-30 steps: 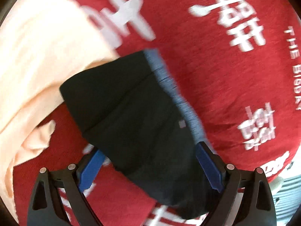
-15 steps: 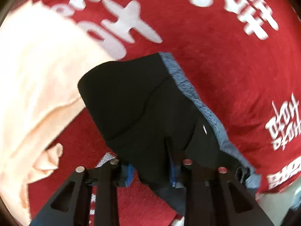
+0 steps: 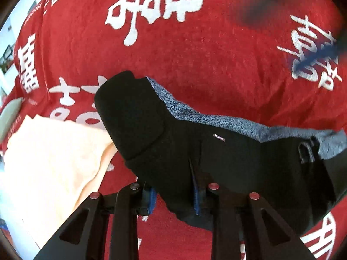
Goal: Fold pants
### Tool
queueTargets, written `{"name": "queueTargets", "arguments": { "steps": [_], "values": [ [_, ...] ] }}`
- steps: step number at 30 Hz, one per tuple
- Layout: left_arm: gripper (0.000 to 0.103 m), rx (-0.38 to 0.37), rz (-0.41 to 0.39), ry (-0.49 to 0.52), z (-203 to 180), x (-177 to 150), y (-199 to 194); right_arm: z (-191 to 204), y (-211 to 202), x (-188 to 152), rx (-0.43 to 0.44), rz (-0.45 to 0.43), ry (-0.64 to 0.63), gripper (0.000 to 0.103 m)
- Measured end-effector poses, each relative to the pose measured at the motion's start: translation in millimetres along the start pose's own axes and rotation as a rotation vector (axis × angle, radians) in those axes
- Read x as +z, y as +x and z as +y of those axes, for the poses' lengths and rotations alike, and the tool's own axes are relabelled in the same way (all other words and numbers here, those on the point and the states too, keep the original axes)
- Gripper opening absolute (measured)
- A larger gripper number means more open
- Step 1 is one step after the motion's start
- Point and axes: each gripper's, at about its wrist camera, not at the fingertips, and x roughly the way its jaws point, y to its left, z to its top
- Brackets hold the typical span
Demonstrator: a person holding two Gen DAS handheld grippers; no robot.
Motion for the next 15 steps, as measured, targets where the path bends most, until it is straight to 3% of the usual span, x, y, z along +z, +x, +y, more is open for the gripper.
{"name": "queueTargets", "arguments": {
  "steps": [5, 7, 12, 14, 15],
  "values": [
    [0.027, -0.004, -0.012, 0.016, -2, -1, -2, 69, 54, 42, 0.001, 0.191, -0.140, 0.081],
    [0.027, -0.003, -0.019, 0.024, -3, -2, -3, 85, 81, 49, -0.037, 0.265, -0.159, 0.082],
    [0.027, -0.007, -0.034, 0.028, -4, -3, -4, 88, 122, 51, -0.081, 0.402, -0.154, 0.080],
    [0.027, -0.008, -0.030, 0.027, -4, -3, -4, 79, 129, 49, -0.114, 0.429, -0.136, 0.051],
    [0.027, -0.006, -0.018, 0.026, -4, -4, -2, 73, 129, 48, -0.120, 0.427, -0.124, 0.028]
  ]
}}
